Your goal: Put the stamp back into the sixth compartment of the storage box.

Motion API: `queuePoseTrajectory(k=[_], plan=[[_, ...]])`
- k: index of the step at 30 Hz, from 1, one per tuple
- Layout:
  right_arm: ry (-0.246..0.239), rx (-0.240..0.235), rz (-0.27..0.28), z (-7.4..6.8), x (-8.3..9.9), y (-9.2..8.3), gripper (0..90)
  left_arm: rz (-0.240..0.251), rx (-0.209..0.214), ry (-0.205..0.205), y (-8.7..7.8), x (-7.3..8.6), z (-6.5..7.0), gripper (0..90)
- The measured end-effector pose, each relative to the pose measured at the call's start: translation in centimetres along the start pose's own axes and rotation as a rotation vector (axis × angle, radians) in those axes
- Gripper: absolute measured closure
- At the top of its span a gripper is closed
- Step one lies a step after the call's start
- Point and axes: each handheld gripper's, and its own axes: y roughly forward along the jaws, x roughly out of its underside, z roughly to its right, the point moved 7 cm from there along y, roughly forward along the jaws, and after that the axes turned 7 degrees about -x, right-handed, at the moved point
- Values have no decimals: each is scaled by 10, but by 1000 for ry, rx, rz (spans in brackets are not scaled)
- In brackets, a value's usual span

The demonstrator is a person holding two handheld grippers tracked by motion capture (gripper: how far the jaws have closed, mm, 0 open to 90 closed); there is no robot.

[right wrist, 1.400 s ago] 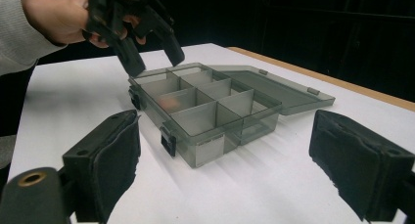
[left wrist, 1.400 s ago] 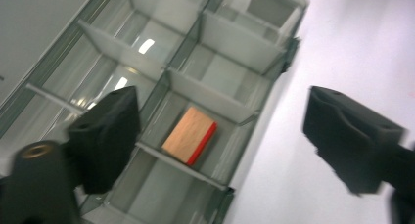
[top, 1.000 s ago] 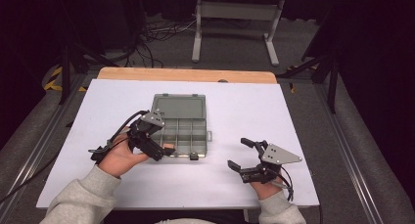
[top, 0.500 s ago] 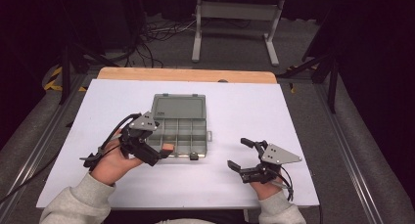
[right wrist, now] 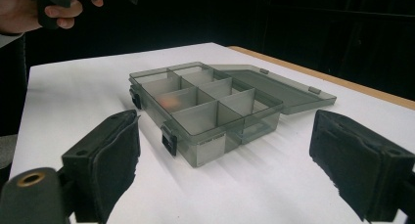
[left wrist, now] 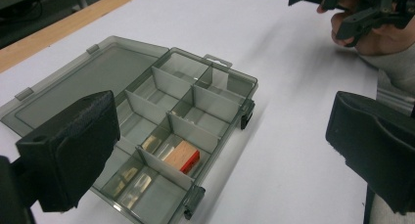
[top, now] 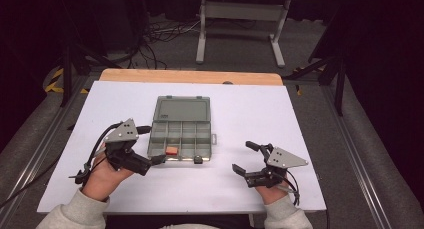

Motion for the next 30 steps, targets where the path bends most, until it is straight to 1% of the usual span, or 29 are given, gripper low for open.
queuePoseTrajectory(k=[2,3,7,12,17,24,28,30], plan=[[0,0,-1,0,0,0,121,13,2,-16,-3,4,-1,7],[0,0,-1,0,0,0,121,19,-6,-18,-5,6,-2,7],[0,-1,0,0,0,0,121,56,-4,-47,-10,15,-4,12],[-1,-3,0,0,0,0,121,93,-31,-61,-16,27,-7,15],[0,-4,-1,0,0,0,121,148,-52,-77,-22,35,-10,17],[1,-3,-2,-1,0,1,121,172,-83,-83,-27,49,-13,20],[2,-3,-2,-1,0,1,120,205,-96,-101,-29,58,-16,22],[1,-3,-3,-1,0,1,120,212,-104,-110,-30,64,-18,24]])
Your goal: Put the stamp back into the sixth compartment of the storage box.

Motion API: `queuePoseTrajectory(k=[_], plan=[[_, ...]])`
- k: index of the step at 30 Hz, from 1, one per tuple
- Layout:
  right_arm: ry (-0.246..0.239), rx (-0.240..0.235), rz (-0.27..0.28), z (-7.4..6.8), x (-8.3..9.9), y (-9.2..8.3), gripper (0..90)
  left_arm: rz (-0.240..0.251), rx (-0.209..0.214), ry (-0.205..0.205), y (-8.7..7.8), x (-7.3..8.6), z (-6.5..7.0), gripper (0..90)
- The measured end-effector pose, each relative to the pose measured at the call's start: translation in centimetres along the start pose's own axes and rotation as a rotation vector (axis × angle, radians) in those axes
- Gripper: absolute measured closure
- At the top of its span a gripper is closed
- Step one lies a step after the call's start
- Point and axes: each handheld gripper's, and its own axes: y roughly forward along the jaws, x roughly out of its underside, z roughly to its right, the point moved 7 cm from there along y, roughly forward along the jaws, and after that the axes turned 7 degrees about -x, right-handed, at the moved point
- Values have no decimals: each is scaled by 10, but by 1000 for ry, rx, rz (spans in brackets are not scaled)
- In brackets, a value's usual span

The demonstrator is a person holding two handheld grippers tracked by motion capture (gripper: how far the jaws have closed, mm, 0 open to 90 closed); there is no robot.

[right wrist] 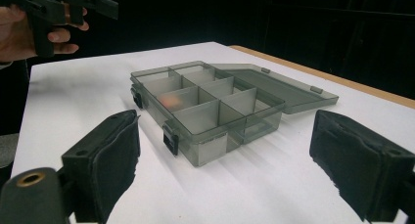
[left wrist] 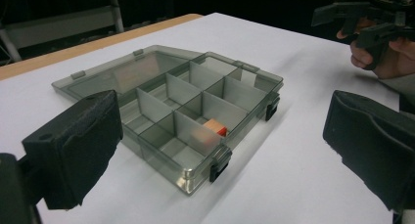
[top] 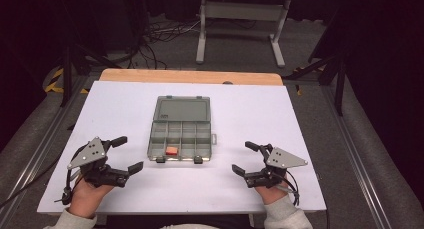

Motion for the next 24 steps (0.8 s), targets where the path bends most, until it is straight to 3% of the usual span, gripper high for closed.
queuePoseTrajectory(k=[9,15,24], plan=[[1,1,1,0,0,0,119,32,-20,-26,-3,24,-7,25],[5,0,6,-1,1,0,113,28,-32,-34,-1,41,-15,21],[11,1,9,0,1,0,107,66,-67,-82,-5,44,-20,13]])
